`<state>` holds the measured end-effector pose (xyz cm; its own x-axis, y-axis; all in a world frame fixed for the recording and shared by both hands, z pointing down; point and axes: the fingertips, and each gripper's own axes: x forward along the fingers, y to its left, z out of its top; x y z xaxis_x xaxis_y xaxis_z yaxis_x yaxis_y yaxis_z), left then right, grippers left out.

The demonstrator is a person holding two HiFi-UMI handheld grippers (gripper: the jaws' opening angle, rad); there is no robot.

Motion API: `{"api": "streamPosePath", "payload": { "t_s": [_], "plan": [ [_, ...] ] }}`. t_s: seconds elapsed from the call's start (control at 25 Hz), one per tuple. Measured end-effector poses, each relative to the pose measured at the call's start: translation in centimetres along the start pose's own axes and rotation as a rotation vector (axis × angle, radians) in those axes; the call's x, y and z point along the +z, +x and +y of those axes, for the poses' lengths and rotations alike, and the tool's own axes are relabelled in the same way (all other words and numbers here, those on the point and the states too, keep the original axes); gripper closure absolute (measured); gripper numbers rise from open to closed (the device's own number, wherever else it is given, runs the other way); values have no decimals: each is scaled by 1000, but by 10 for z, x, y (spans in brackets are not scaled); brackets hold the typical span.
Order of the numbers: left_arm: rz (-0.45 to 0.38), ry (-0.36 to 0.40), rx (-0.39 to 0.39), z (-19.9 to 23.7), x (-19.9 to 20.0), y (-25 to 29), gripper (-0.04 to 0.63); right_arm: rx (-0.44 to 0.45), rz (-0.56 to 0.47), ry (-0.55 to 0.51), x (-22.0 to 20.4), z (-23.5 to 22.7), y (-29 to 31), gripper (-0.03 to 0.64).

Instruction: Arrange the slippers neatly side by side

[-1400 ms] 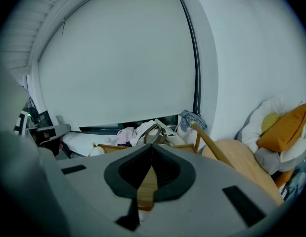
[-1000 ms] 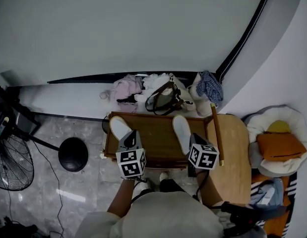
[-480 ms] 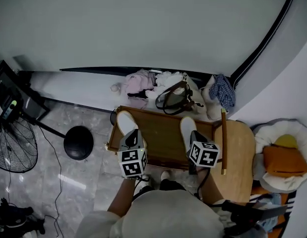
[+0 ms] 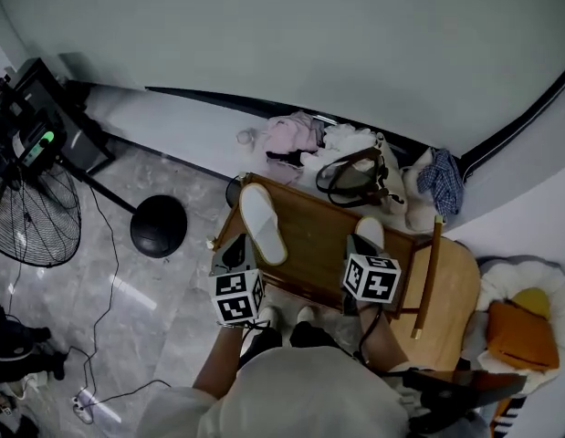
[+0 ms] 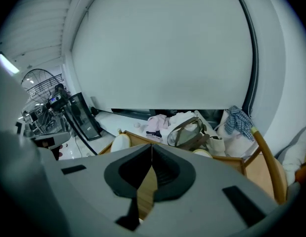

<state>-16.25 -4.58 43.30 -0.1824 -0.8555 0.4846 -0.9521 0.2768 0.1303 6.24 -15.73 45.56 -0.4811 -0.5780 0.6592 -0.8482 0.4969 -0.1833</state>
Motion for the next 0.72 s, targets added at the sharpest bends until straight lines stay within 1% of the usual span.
{"api": "streamPosePath", "payload": {
  "t_s": [0.24,0.4,0.56,0.72],
  "plan": [
    [7,-58,126,42,-14,-21,579,116,47,-91,1,47,30,583],
    [9,-99,198,64,-23,-34,579,187,61,-141,3,78,44,583],
    [9,-131,254,81,-31,-46,579,233,81,-179,1,98,54,583],
    [9,-160,287,91,-40,-52,579,269,93,-194,-5,111,61,583]
  ]
}}
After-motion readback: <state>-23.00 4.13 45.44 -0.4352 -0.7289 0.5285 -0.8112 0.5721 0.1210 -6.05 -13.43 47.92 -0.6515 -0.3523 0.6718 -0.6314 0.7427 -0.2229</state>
